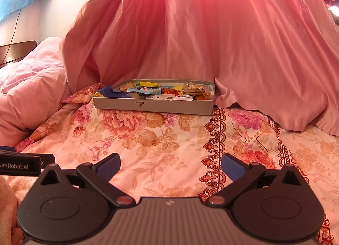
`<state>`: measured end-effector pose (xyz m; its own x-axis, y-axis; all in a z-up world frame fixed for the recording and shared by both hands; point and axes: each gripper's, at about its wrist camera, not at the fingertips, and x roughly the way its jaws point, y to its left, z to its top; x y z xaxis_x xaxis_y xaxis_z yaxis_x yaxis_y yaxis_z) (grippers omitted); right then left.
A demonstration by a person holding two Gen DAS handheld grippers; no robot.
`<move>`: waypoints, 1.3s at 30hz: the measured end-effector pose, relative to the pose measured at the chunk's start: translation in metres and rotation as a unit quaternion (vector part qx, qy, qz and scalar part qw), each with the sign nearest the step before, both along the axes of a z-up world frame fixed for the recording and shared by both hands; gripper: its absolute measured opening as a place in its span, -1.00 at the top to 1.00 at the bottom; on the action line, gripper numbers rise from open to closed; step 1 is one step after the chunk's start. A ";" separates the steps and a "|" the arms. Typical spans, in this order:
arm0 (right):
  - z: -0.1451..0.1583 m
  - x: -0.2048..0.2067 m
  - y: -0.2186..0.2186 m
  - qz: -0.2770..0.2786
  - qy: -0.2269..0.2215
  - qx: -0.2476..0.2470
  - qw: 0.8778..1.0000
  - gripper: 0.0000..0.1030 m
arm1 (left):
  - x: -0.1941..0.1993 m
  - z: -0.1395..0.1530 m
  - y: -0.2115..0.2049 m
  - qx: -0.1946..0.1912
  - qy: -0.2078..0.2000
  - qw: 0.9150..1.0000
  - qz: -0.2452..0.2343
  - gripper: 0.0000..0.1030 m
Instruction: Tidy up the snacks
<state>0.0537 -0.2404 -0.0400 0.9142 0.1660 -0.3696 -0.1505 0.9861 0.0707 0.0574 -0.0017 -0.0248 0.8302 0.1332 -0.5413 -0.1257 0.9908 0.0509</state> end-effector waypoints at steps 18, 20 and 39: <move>0.000 0.000 0.000 0.000 0.001 0.000 1.000 -1.00 | 0.000 0.000 0.000 0.000 0.000 1.000 0.000 -0.94; 0.000 0.000 0.001 0.000 0.001 0.000 1.000 -1.00 | 0.000 0.000 0.000 0.000 0.001 1.000 0.000 -0.94; 0.000 -0.001 0.002 0.000 0.001 0.000 1.000 -1.00 | 0.004 0.003 -0.001 0.005 0.030 1.000 -0.008 -0.92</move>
<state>0.0529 -0.2379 -0.0399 0.9132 0.1658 -0.3722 -0.1501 0.9861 0.0709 0.0610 -0.0030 -0.0213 0.7986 0.1258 -0.5886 -0.1068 0.9920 0.0671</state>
